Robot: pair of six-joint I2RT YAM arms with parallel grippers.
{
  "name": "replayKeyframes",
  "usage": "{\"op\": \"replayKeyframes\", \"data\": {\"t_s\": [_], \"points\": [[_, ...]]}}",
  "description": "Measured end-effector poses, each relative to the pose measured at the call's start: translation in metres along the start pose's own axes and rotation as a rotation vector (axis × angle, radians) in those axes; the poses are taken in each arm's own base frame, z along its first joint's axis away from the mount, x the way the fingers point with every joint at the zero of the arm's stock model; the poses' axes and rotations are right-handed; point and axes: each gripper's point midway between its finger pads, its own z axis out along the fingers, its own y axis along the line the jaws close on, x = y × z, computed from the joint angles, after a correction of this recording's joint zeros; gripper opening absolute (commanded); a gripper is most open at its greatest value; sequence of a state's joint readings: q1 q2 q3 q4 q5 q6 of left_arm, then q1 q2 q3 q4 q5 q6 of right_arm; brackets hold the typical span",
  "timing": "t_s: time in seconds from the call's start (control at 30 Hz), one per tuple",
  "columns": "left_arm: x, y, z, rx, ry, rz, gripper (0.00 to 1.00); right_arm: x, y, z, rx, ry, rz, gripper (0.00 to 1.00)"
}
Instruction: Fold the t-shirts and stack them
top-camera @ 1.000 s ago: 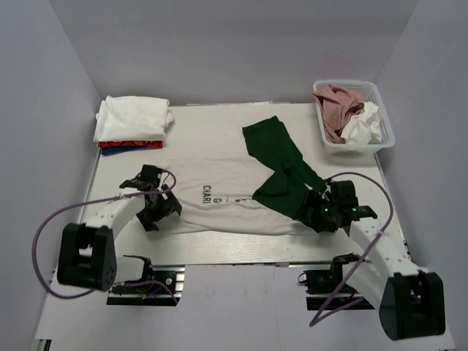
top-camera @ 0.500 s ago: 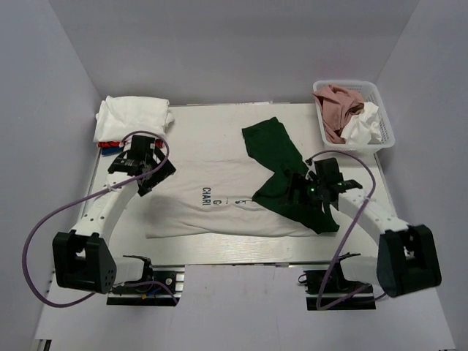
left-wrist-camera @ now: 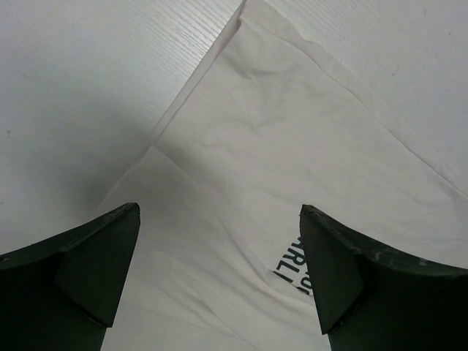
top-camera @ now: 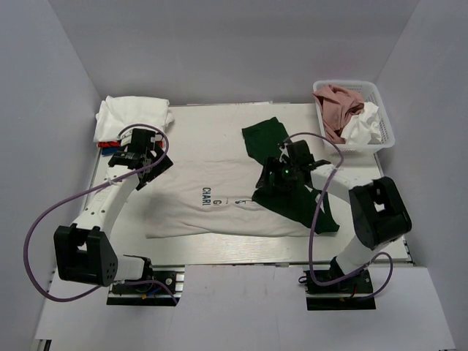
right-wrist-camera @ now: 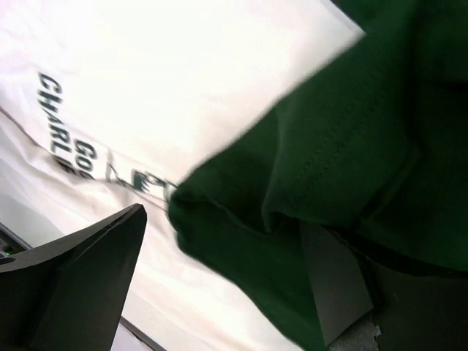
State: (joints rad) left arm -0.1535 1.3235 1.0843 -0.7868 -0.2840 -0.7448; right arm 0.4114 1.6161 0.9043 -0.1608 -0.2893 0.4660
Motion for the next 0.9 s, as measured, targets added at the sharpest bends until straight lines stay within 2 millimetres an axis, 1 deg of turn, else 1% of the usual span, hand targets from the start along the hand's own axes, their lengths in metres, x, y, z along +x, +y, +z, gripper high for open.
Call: {"op": "replayKeyframes", "data": {"t_s": [0.13, 0.3, 0.33, 0.4, 0.47, 0.53, 0.6, 0.7, 0.77, 0.83, 0.9], "points": [[0.001, 0.003, -0.002, -0.012, 0.006, 0.004, 1.00, -0.028, 0.024, 0.020, -0.047, -0.039, -0.024, 0.90], [0.002, 0.007, -0.005, -0.029, 0.010, 0.006, 1.00, -0.077, 0.065, 0.050, -0.130, -0.107, -0.087, 0.90], [0.001, 0.008, -0.007, -0.032, 0.007, 0.004, 1.00, -0.085, 0.074, 0.053, -0.145, -0.122, -0.106, 0.90], [0.000, 0.009, -0.010, -0.030, 0.000, 0.002, 1.00, -0.093, 0.087, 0.054, -0.162, -0.142, -0.134, 0.90], [-0.002, 0.009, -0.014, -0.024, -0.010, -0.002, 1.00, -0.096, 0.095, 0.051, -0.170, -0.154, -0.163, 0.90], [-0.005, 0.008, -0.016, -0.012, -0.022, -0.008, 1.00, -0.098, 0.097, 0.045, -0.161, -0.168, -0.181, 0.90], [-0.007, 0.005, -0.017, -0.001, -0.032, -0.012, 1.00, -0.097, 0.091, 0.034, -0.134, -0.187, -0.194, 0.90], [-0.007, 0.004, -0.014, 0.001, -0.031, -0.012, 1.00, -0.092, 0.085, 0.006, -0.104, -0.229, -0.206, 0.90], [-0.006, 0.002, -0.009, -0.003, -0.022, -0.009, 1.00, -0.092, 0.081, -0.013, -0.081, -0.264, -0.209, 0.90], [-0.003, 0.001, -0.003, -0.010, -0.006, -0.005, 1.00, -0.093, 0.078, -0.022, -0.055, -0.284, -0.207, 0.90], [0.002, 0.000, 0.004, -0.019, 0.016, 0.002, 1.00, -0.090, 0.071, -0.022, -0.029, -0.278, -0.200, 0.90]]}}
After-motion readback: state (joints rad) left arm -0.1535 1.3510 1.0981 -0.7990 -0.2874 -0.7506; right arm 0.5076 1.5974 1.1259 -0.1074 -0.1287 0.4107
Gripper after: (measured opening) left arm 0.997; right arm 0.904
